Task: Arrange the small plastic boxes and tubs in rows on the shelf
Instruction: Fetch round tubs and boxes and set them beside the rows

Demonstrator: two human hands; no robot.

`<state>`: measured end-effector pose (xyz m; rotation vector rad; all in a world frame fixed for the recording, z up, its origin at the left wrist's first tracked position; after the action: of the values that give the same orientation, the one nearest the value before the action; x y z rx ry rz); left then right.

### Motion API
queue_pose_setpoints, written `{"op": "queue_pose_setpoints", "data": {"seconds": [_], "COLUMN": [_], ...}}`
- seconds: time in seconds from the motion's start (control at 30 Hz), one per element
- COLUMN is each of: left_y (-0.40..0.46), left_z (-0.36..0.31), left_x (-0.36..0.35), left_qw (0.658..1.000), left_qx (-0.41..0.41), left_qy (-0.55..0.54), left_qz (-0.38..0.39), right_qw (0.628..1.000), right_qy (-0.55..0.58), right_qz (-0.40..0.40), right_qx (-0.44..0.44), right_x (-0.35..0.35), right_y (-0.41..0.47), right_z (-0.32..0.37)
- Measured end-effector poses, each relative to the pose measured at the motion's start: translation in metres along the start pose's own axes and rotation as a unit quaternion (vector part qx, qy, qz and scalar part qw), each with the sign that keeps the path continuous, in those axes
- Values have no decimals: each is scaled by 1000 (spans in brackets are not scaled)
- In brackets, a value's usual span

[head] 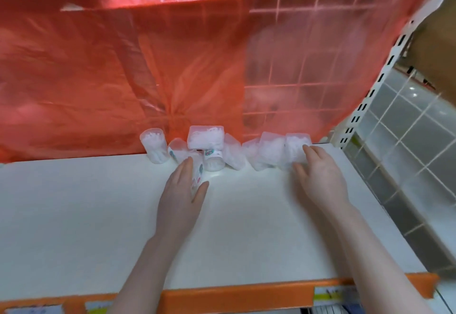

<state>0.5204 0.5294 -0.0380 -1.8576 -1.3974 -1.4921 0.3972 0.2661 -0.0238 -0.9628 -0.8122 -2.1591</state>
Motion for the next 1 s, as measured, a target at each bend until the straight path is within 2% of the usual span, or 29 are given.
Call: {"op": "queue_pose_setpoints", "data": {"seconds": [0.1,0.23,0.53,0.73,1.0], "left_y": [-1,0,2,-6,-1], "left_z": [-5,2,16,32,29], "left_x": [-4,-5,0,-3,-5], "left_qw": [1000,998,996,971,990], "left_qx": [4,50,62,138,116], "left_qy": [-9,-23,-61,-188,-15], "left_qz": [-18,-36,-12,55,78], "right_qw": [1000,1000,997,995,992], "right_qy": [8,22,60,96,104], "right_qz": [-5,0,-20,-22,35], "right_qx": [-1,-14,-48,-33,-56], "right_x": [-3,-9,-16,-14,-18], "right_y": [9,25,33,22,21], "right_z": [-7,-13,-18,-16,-20]}}
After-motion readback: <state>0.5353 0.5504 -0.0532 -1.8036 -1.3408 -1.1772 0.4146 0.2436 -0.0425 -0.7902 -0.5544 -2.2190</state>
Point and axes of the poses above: each hand's wrist, its own y-axis towards the middle knuckle, its own x-axis out of the back of the hand, z = x × y, the point moved 8 cm from there along y, towards the middle knuckle, and after that the axes turned 12 degrees about y, right-handed, at the moved point
